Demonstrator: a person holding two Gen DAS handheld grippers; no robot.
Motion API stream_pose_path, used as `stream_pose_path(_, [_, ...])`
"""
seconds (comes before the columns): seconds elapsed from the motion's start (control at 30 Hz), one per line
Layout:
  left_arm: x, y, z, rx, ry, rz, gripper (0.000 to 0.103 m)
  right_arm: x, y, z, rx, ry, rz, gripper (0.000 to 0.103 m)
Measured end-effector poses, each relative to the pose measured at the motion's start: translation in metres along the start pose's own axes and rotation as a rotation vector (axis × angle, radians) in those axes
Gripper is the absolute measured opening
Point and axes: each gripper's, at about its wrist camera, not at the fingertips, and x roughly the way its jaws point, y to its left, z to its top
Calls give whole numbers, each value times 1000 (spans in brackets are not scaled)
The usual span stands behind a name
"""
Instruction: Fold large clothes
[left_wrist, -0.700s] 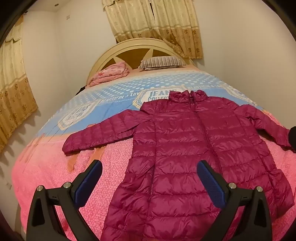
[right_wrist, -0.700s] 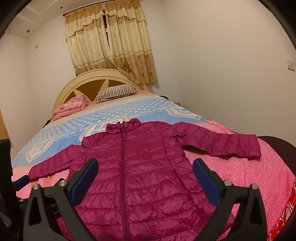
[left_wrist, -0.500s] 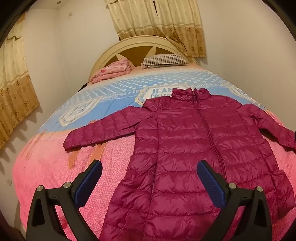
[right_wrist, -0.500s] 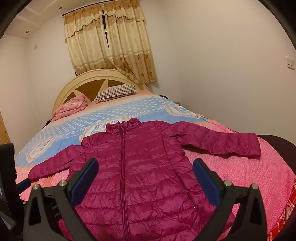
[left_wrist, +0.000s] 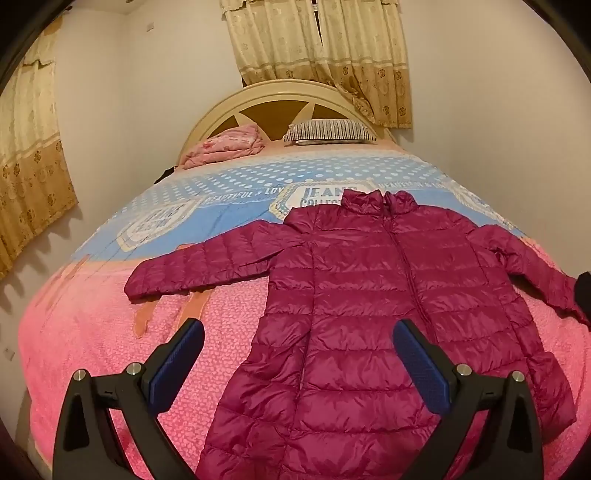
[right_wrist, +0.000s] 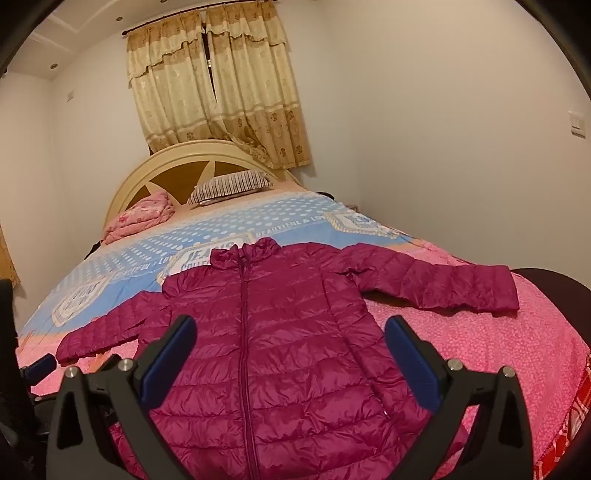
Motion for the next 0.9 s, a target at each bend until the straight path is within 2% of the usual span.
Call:
stream_pose_path(0.27, [-22, 0, 6, -1, -23, -51, 102, -6, 5, 5, -11, -11, -6, 103])
stream_pose_path(0.43, [-34, 0, 8, 0, -41, -51, 102, -11, 2, 6, -11, -28, -11, 103])
stream_pose_path(0.9, [-38, 3, 7, -8, -32, -53, 102, -21, 0, 7, -3, -46, -12, 103])
